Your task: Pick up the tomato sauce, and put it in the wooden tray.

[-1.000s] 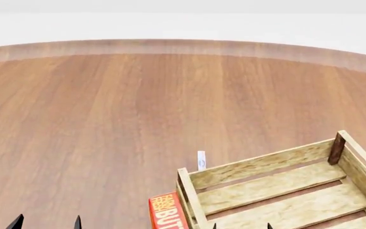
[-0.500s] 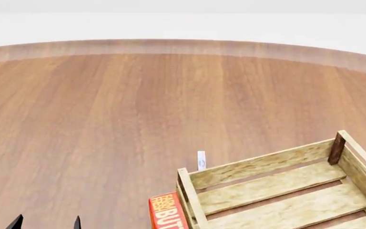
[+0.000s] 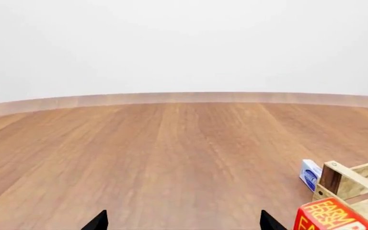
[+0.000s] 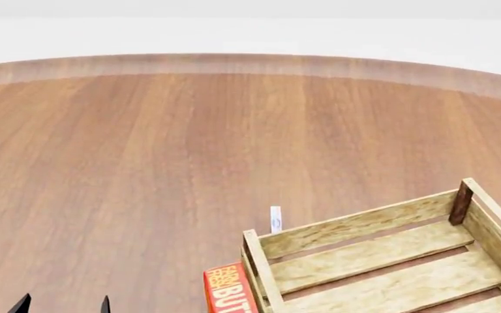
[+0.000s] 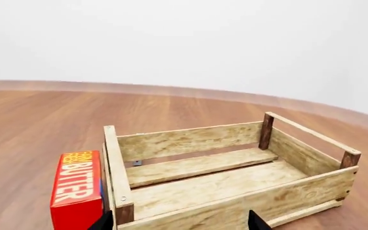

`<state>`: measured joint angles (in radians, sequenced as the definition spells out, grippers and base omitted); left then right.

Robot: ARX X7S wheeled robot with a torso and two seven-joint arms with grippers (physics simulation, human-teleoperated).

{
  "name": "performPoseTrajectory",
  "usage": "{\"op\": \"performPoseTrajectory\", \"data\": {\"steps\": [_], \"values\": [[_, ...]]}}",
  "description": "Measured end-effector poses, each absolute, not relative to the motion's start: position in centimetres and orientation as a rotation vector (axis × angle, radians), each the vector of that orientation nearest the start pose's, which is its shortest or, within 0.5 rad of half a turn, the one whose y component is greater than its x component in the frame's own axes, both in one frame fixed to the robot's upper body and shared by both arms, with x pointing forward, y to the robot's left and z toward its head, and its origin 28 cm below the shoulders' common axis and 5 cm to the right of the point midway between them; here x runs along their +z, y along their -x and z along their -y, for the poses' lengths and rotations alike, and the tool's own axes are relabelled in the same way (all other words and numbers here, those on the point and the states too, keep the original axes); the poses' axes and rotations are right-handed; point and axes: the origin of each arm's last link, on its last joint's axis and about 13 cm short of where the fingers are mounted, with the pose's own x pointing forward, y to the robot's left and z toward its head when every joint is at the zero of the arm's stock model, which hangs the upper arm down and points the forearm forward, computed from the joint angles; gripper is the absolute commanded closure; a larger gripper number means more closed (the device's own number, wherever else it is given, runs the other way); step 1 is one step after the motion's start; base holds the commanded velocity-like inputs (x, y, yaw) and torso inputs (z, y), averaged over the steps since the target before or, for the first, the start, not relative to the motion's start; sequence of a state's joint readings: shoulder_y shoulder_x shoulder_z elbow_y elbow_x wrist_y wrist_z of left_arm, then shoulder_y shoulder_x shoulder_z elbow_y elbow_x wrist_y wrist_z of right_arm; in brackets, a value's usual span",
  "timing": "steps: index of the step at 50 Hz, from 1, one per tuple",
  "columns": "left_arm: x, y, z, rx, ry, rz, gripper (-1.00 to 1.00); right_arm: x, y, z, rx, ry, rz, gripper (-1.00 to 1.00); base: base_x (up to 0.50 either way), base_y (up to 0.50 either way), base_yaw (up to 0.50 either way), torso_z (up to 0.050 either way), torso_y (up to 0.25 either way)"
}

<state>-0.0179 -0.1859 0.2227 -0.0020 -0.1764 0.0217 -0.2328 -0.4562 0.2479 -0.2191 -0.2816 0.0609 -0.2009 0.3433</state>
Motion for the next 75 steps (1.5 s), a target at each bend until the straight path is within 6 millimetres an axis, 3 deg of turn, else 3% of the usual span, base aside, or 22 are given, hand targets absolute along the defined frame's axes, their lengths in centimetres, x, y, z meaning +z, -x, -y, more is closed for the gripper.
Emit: {"op": "performPoseTrajectory", "data": {"steps": [27, 47, 75], "values": [[1.4, -21.0, -20.5, 0.014, -0.013, -0.001, -1.0, -1.4, -7.0, 9.5, -0.028, 0.096, -0.087, -1.0, 0.0, 0.0, 0.0, 0.0, 0.0], [1.3, -21.0, -20.5, 0.014, -0.016, -0.001, -1.0, -4.7, -7.2, 9.3, -0.038, 0.115, -0.216, -1.0, 0.0, 0.0, 0.0, 0.0, 0.0], [1.3, -21.0, -20.5, 0.014, -0.018, -0.001, -1.0, -6.2, -8.5, 9.2, -0.029, 0.116, -0.297, -1.0, 0.0, 0.0, 0.0, 0.0, 0.0]]}}
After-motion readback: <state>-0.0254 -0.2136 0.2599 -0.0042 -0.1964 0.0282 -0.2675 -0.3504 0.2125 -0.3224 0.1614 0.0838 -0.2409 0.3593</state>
